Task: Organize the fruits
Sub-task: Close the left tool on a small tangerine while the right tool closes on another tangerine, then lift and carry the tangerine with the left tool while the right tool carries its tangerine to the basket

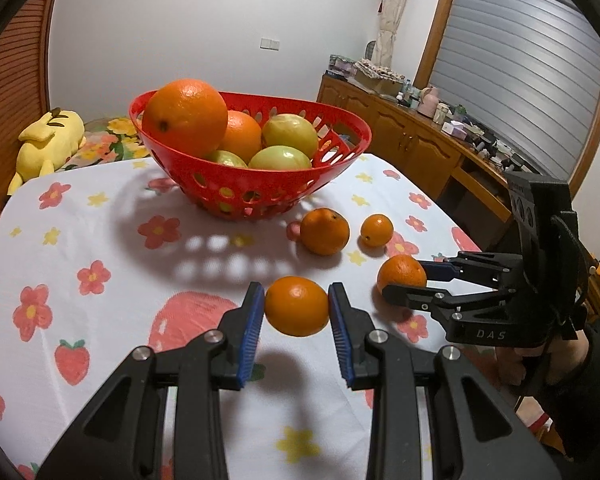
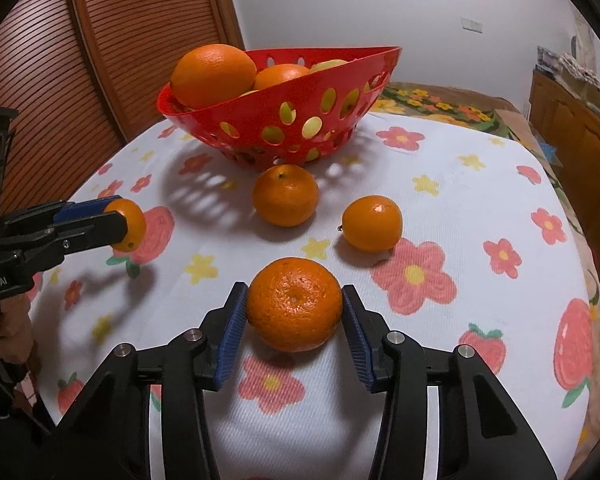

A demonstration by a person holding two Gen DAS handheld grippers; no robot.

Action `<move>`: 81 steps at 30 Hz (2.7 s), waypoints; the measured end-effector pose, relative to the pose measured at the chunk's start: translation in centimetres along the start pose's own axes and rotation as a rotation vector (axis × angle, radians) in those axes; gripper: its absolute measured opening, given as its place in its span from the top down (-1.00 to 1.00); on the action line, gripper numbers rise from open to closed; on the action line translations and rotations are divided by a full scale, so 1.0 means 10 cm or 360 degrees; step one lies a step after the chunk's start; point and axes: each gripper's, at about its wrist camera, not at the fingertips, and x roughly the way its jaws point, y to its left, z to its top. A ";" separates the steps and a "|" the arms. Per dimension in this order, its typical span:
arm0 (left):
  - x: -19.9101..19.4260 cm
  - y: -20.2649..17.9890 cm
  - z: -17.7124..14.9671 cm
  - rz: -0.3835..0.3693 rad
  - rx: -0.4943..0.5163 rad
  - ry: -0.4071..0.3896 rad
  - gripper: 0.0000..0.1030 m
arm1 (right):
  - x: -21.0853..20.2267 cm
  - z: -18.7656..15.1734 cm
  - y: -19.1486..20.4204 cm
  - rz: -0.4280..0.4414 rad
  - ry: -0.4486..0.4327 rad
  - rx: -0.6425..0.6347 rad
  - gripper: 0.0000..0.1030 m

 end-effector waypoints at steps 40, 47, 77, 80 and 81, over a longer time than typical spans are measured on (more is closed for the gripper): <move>-0.27 0.01 0.61 0.0070 0.0086 -0.0191 0.40 | -0.71 0.93 0.09 -0.0044 -0.0314 -0.0180 0.09; -0.15 0.09 0.71 0.0072 0.0087 -0.0180 0.39 | -0.44 1.15 0.10 -0.0055 -0.0270 -0.0238 0.09; 0.41 0.18 1.18 0.0068 0.0133 -0.0126 0.39 | -0.11 1.40 -0.16 0.0002 -0.0258 -0.0216 0.08; 0.45 0.16 1.23 0.0067 0.0144 -0.0126 0.38 | -0.16 1.39 -0.19 0.0002 -0.0272 -0.0206 0.08; 0.47 0.16 1.25 0.0069 0.0148 -0.0125 0.38 | -0.17 1.38 -0.20 0.0000 -0.0274 -0.0204 0.08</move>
